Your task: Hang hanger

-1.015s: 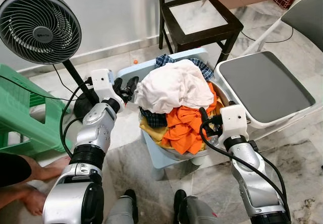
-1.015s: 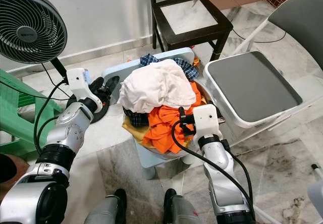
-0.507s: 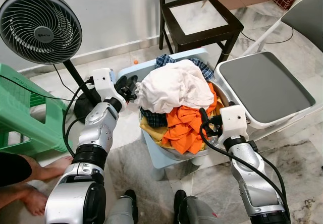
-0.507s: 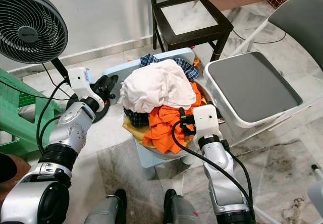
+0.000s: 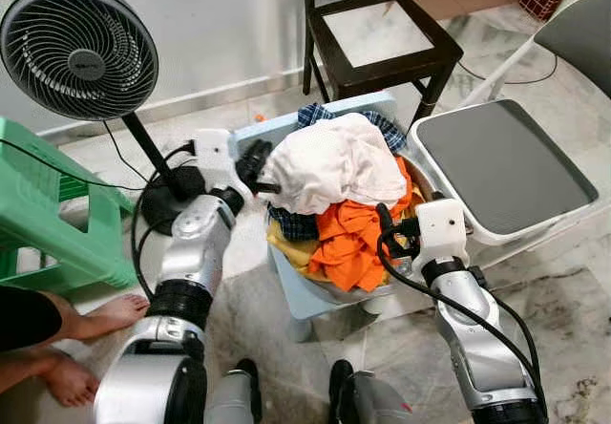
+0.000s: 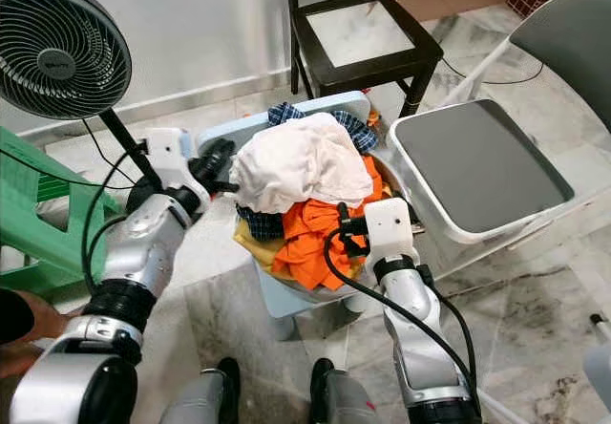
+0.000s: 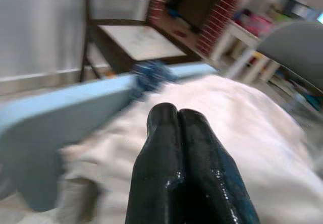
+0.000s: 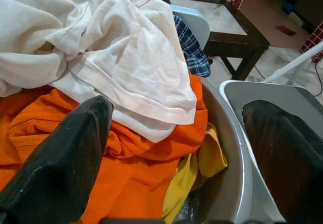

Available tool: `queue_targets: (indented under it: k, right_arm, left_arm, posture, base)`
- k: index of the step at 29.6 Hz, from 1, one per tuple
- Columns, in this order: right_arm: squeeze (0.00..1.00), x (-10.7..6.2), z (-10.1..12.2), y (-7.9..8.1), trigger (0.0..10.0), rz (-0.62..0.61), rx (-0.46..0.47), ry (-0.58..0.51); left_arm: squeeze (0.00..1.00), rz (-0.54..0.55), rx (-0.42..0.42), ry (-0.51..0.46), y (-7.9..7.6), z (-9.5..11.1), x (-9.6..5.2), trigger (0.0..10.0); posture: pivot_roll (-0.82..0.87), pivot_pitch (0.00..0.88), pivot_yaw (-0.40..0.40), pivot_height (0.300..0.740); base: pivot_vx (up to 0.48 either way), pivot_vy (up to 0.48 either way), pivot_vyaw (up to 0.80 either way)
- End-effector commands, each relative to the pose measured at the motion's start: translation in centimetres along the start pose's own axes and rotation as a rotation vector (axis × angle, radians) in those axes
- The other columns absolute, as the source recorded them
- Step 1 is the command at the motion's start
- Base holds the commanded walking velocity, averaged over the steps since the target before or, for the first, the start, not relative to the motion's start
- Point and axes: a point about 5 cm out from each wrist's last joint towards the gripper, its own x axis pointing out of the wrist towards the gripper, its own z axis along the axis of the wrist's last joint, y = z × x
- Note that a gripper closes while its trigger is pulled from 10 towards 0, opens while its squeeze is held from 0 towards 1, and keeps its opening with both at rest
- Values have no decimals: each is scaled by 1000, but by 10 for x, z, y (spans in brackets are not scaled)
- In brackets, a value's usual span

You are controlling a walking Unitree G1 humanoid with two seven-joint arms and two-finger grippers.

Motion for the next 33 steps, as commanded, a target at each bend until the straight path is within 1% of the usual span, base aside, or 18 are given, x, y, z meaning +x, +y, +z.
queue_targets:
  k: [1,6,7,8,9,10,11,12,16,18,24,27,33]
  right_arm:
    - [0,-2,-4,-3,10000,-10,4,16]
    - [0,-2,-4,-3,10000,-9,3,14]
    - [0,-2,-4,-2,10000,-9,3,14]
    - [0,-3,-4,-2,10000,-9,3,16]
    - [0,-3,-5,-2,10000,-9,3,16]
    - [0,-4,-5,-2,10000,-8,3,17]
    - [0,-4,-5,-3,10000,-8,2,17]
    - [0,-4,-5,-3,10000,-8,2,17]
    - [0,-3,-3,-3,10000,-15,3,11]
    - [0,-3,-3,-3,10000,-20,4,9]
    - [0,-3,-5,-3,10000,-28,9,11]
    - [0,-2,-5,-1,10000,-27,11,10]
    - [0,0,-6,-2,10000,-28,12,9]
  left_arm:
    - [0,-35,29,20,-5,-6,-3,0]
    - [0,-37,24,19,-7,-8,-4,0]
    - [0,-30,28,15,-7,-7,-4,0]
    - [0,2,48,-3,-5,-4,-3,0]
    - [0,22,54,-14,-3,-2,-3,4980]
    - [761,64,62,-41,1,2,-4,10000]
    - [761,85,64,-55,3,3,-5,10000]
    - [1000,104,60,-66,6,5,-6,10000]
    - [1000,202,53,-91,20,6,-13,10000]
    - [1000,205,50,-87,22,5,-15,10000]
    - [1000,196,44,-102,17,3,-18,10000]
    - [1000,200,43,-86,16,-3,-20,10000]
    - [1000,201,40,-72,15,-6,-20,10000]
  posture:
    - [100,269,-27,740]
    - [99,268,-27,740]
    - [99,268,-26,740]
    - [97,267,-27,740]
    - [95,266,-29,740]
    - [88,263,-31,740]
    - [85,262,-31,740]
    - [84,261,-31,740]
    - [81,254,-23,740]
    - [81,254,-23,740]
    - [88,233,-12,740]
    - [93,221,-8,740]
    - [98,212,-9,740]
  base:
    - [0,0,0]
    - [0,0,0]
    - [0,0,0]
    - [0,0,0]
    - [0,0,0]
    - [0,0,0]
    - [0,0,0]
    - [0,0,0]
    - [0,0,0]
    - [0,0,0]
    - [0,0,0]
    - [0,0,0]
    - [0,0,0]
